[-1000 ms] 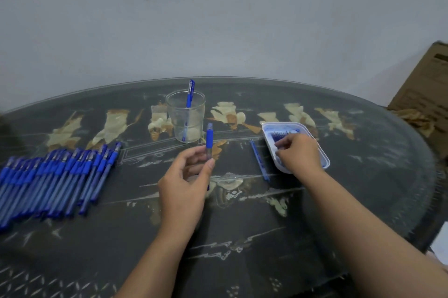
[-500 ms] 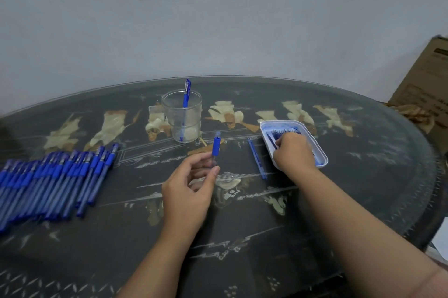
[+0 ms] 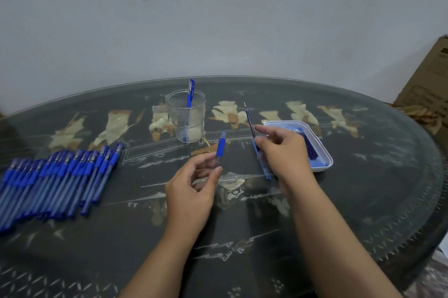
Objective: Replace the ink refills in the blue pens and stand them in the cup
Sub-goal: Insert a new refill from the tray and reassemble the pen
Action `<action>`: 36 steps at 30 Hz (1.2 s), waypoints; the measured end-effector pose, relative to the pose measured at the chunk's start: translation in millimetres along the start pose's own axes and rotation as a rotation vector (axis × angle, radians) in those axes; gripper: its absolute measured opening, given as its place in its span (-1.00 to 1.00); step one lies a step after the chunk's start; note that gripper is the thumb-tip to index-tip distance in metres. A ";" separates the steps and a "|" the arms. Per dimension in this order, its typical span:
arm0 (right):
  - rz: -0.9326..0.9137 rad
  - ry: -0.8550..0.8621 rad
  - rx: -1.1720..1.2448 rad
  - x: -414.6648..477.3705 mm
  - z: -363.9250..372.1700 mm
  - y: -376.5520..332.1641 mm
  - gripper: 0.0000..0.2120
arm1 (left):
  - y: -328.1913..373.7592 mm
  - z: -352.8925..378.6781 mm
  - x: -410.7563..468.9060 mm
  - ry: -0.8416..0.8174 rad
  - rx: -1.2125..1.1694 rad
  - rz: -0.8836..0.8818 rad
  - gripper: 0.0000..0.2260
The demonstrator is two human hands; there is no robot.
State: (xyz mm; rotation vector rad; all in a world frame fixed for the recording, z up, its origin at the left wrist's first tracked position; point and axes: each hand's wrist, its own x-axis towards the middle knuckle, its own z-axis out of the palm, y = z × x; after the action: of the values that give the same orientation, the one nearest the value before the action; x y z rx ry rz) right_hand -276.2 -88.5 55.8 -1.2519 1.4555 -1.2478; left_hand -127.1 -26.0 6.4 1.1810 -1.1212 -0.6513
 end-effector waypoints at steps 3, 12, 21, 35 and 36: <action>0.046 -0.144 0.283 -16.0 3.5 -5.0 -0.75 | -2.3 -0.2 0.4 -0.006 0.022 0.020 -0.71; 0.065 -0.204 0.957 -18.0 -0.4 -22.0 -0.77 | -7.4 -0.8 0.8 -0.059 0.158 0.138 -0.70; 0.111 -0.203 0.971 -13.8 -2.2 -11.3 -0.77 | -4.4 0.5 -1.0 -0.093 0.186 0.172 -0.68; -0.134 -0.172 0.434 -22.1 10.5 -5.0 -0.83 | -7.0 -0.4 -1.0 -0.081 0.230 0.194 -0.70; -0.143 -0.177 0.396 -23.2 12.7 -4.1 -0.84 | -6.7 -0.5 -0.8 -0.072 0.219 0.180 -0.70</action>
State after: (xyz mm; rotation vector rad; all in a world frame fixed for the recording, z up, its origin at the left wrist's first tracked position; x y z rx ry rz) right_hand -259.3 -67.7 57.4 -1.1728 0.9481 -1.3991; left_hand -126.0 -27.2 -0.1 1.2315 -1.3694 -0.4439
